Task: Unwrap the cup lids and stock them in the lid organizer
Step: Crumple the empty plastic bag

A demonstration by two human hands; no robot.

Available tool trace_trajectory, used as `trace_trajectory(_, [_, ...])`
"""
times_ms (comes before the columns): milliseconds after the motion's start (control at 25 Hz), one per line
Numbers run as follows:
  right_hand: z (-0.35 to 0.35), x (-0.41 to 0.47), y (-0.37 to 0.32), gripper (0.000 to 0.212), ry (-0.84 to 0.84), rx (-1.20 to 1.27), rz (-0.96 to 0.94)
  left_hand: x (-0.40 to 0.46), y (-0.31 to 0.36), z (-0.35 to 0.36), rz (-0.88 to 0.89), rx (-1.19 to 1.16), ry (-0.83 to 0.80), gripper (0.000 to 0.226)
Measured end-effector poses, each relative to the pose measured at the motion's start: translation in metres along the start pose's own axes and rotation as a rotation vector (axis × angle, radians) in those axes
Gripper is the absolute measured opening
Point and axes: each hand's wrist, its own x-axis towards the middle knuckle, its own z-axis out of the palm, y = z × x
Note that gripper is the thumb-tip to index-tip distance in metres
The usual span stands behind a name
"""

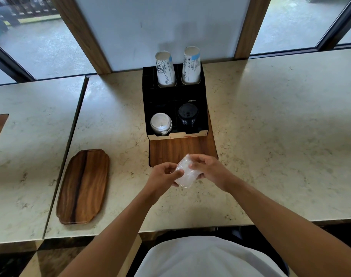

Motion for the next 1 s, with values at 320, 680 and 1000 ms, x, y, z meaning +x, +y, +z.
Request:
trace_trajectory(320, [-0.009, -0.017, 0.033, 0.088, 0.053, 0.132, 0.088, 0.004, -0.004, 0.027, -0.141, -0.146, 0.097, 0.023])
trace_trajectory(680, [-0.023, -0.048, 0.076, 0.054, 0.435, 0.496, 0.067, 0.026, -0.005, 0.066, -0.189, -0.088, -0.193, 0.017])
trace_trajectory(1000, [-0.023, -0.117, 0.127, 0.051, 0.841, 0.686, 0.062, 0.032, -0.008, 0.127, -0.23, 0.071, -0.526, 0.019])
